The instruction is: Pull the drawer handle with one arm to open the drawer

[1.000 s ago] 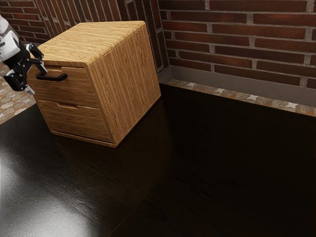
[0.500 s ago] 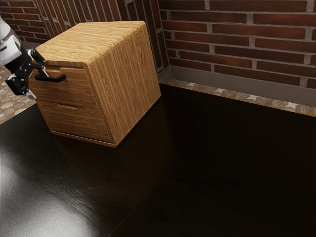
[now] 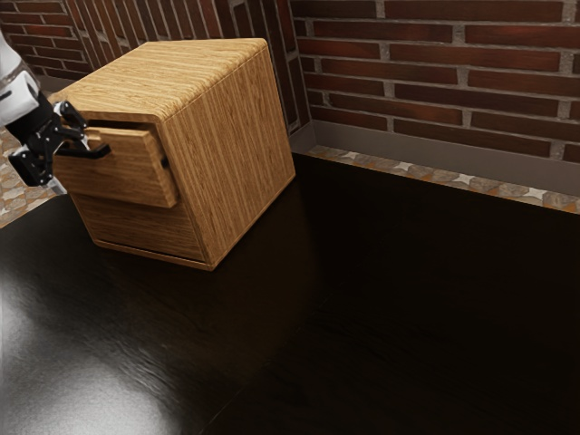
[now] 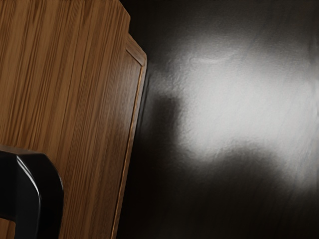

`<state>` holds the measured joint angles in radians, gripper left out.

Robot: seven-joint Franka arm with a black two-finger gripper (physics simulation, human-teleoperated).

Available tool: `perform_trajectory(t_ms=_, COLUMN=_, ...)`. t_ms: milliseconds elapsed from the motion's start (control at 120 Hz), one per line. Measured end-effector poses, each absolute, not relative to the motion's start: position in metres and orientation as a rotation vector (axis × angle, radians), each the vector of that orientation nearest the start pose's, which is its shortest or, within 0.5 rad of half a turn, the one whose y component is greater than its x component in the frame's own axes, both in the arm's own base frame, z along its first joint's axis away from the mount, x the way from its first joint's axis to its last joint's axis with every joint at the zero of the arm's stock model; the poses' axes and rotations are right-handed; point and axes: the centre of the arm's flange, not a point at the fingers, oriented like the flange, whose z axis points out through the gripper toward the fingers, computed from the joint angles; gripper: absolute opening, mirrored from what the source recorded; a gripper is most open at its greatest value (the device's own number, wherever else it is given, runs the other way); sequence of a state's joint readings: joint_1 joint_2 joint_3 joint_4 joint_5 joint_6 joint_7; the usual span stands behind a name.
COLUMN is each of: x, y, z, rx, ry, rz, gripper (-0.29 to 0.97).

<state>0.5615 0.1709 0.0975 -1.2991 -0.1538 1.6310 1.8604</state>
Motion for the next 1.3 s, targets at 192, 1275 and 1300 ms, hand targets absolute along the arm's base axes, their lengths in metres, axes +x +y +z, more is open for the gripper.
perform_trajectory(t_ms=192, x=0.451, y=0.355, z=0.666, rx=-2.512, ry=1.683, rz=-0.271, gripper=0.50)
perform_trajectory(t_ms=1275, x=0.468, y=0.068, z=0.838, rx=-2.364, ry=1.666, rz=-0.467, gripper=0.65)
perform_trajectory(t_ms=1300, x=0.474, y=0.069, z=0.833, rx=-2.416, ry=1.626, rz=-0.477, gripper=0.66)
